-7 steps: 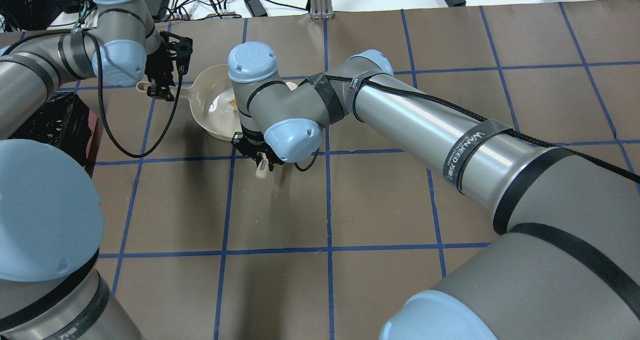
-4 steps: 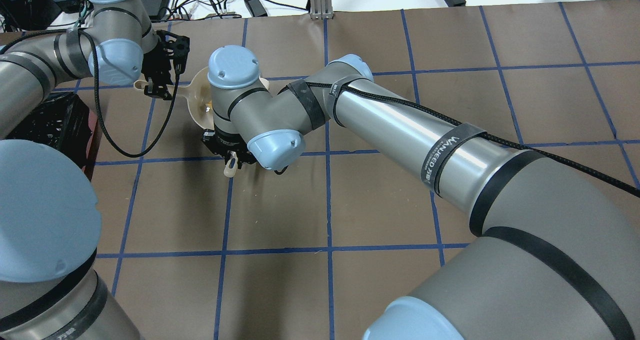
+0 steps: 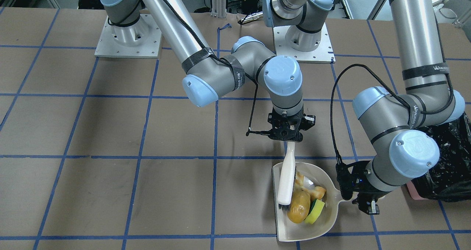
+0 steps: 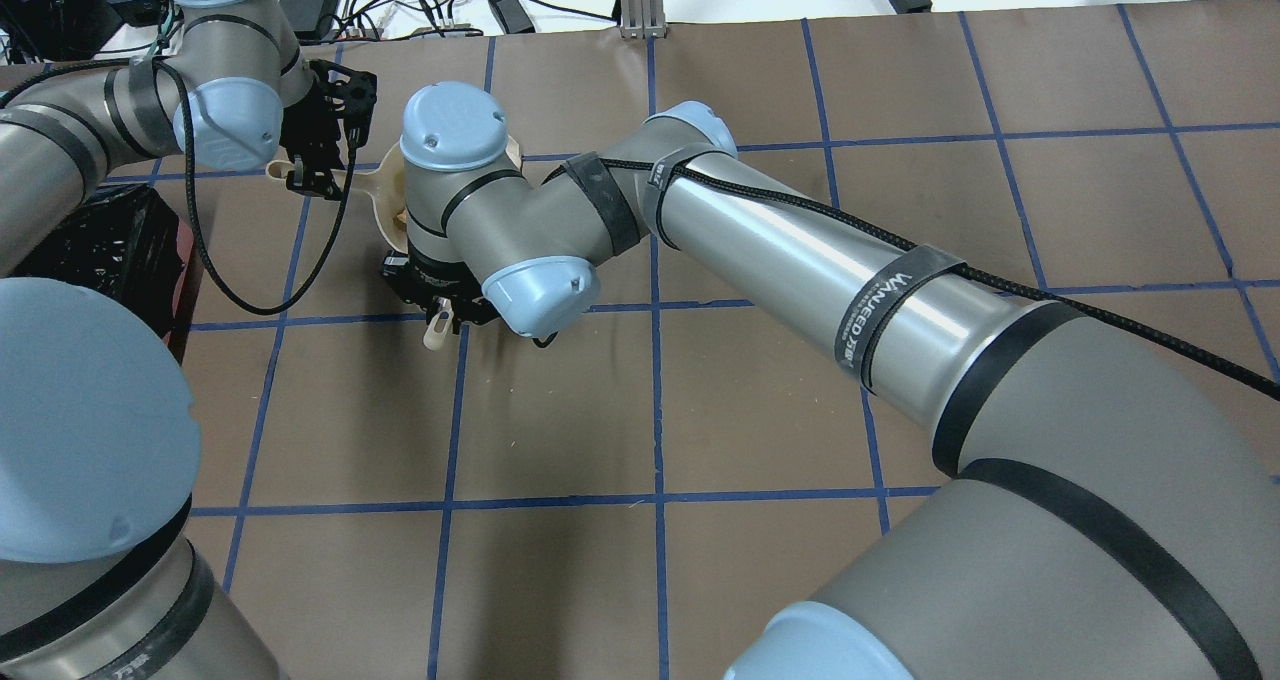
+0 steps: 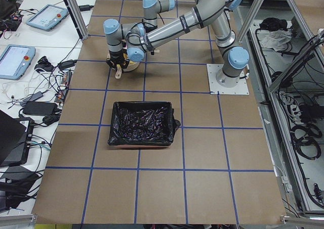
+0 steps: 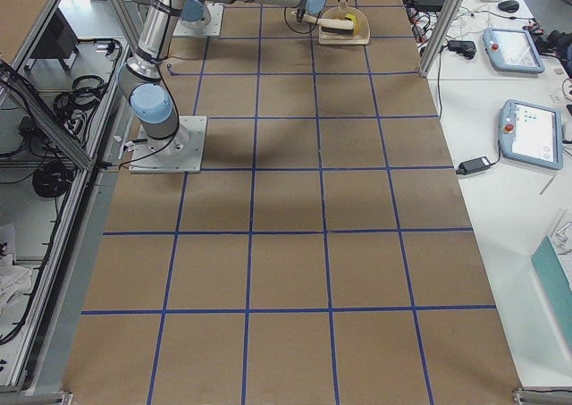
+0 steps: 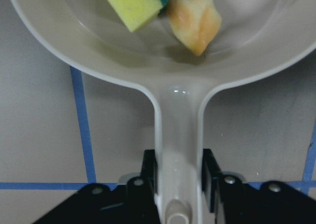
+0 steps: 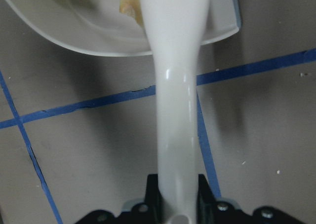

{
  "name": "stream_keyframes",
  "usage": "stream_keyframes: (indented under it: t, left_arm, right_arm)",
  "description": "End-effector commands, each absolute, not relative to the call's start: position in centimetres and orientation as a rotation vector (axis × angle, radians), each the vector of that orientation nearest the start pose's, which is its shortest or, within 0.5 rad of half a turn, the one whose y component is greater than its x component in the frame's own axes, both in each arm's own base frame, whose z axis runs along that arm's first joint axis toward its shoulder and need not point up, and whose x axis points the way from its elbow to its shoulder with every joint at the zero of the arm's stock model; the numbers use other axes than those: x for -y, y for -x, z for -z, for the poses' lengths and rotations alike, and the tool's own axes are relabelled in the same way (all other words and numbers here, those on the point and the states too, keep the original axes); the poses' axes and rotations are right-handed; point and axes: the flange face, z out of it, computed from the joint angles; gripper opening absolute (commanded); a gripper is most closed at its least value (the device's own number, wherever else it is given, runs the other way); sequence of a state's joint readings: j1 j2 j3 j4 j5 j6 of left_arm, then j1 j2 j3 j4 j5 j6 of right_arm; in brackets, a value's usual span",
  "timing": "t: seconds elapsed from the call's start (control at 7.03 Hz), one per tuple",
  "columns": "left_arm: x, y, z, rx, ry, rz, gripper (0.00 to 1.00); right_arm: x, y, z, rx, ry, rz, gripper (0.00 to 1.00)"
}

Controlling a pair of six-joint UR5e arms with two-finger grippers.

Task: Sweep and dump trash into bin
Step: 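Sweep the peel and remaining debris into the dustpan with the right-held brush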

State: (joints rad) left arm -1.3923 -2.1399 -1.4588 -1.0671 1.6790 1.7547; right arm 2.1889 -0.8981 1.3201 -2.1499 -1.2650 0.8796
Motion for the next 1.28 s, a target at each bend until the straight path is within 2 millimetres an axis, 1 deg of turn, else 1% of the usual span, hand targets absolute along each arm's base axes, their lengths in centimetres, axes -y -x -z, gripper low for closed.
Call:
stream_keyframes:
  t: [0.0,0.14,0.28,0.57,0.85,1.0,1.14]
  left_arm:
    - [69.6,-0.9,-25.3,2.293,2.287,0.099,0.15]
    - [69.6,-1.5,-25.4,2.298,2.278,0.094,0.13]
    - [69.6,-1.5,-25.4,2.296,2.280,0.092,0.13]
    - [69.5,-1.5,-25.7,2.288,2.280,0.083,0.13]
    - [69.5,-1.8,-25.9,2.282,2.284,0.082,0.12]
    - [69.4,-1.9,-26.1,2.278,2.284,0.079,0.12]
    - [69.3,-2.2,-26.8,2.281,2.287,0.064,0.12]
  right_arm:
    - [50.4,-56.4,-24.9,-2.780,-0.328,-0.134,0.06]
    - [50.5,-56.5,-24.6,-2.780,-0.328,-0.134,0.06]
    - [50.5,-56.5,-24.7,-2.778,-0.327,-0.134,0.06]
    - [50.7,-56.2,-25.8,-2.765,-0.329,-0.131,0.06]
    - [51.1,-55.4,-26.4,-2.773,-0.330,-0.134,0.06]
    - [50.8,-54.9,-26.8,-2.797,-0.314,-0.163,0.06]
    - [50.8,-53.9,-28.2,-2.818,-0.301,-0.179,0.06]
